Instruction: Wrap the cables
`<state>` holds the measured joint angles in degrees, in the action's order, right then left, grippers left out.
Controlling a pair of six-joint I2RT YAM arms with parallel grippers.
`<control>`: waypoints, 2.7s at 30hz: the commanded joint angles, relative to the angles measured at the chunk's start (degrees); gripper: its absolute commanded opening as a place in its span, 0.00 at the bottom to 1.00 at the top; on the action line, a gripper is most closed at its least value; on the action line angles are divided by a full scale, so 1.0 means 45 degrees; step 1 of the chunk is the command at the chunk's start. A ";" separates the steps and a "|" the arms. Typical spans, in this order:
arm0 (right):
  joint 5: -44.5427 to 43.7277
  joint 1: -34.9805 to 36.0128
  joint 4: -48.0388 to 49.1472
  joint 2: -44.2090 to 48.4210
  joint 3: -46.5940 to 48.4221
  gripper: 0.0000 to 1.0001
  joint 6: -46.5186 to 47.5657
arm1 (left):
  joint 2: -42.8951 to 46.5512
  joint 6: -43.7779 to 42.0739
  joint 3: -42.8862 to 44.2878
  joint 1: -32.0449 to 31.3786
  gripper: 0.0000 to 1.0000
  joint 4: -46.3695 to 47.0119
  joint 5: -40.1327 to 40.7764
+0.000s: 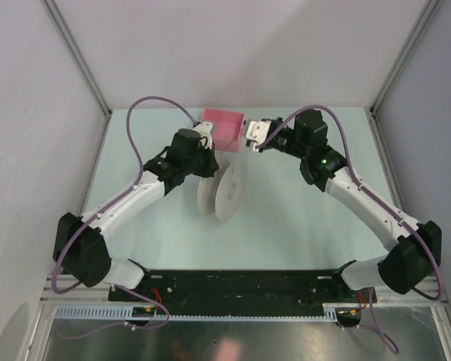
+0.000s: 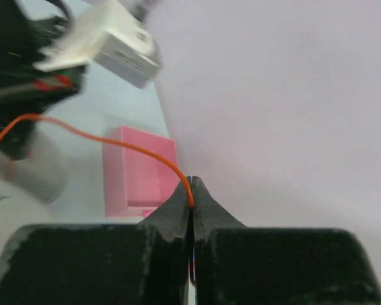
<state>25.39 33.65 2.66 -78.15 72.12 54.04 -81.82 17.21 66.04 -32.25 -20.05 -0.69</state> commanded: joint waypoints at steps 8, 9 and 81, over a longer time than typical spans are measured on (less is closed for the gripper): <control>0.1066 -0.2160 0.0774 -0.1194 0.1878 0.00 -0.2205 | 0.2766 -0.4648 -0.0955 0.0044 0.00 0.2360 -0.7954; 0.1140 -0.2338 0.0687 -0.1299 0.1930 0.00 -0.2302 | 0.2935 -0.4676 -0.0979 0.0148 0.00 0.2432 -0.8471; 0.5337 -0.3812 0.1745 -0.0193 -0.3411 0.92 -0.8866 | 0.1652 0.7141 0.3463 0.4651 0.00 0.8270 -0.9280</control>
<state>44.38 14.83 6.94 -78.74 57.87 11.14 -75.92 45.19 79.59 -11.64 11.92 -45.06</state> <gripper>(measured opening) 0.916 0.047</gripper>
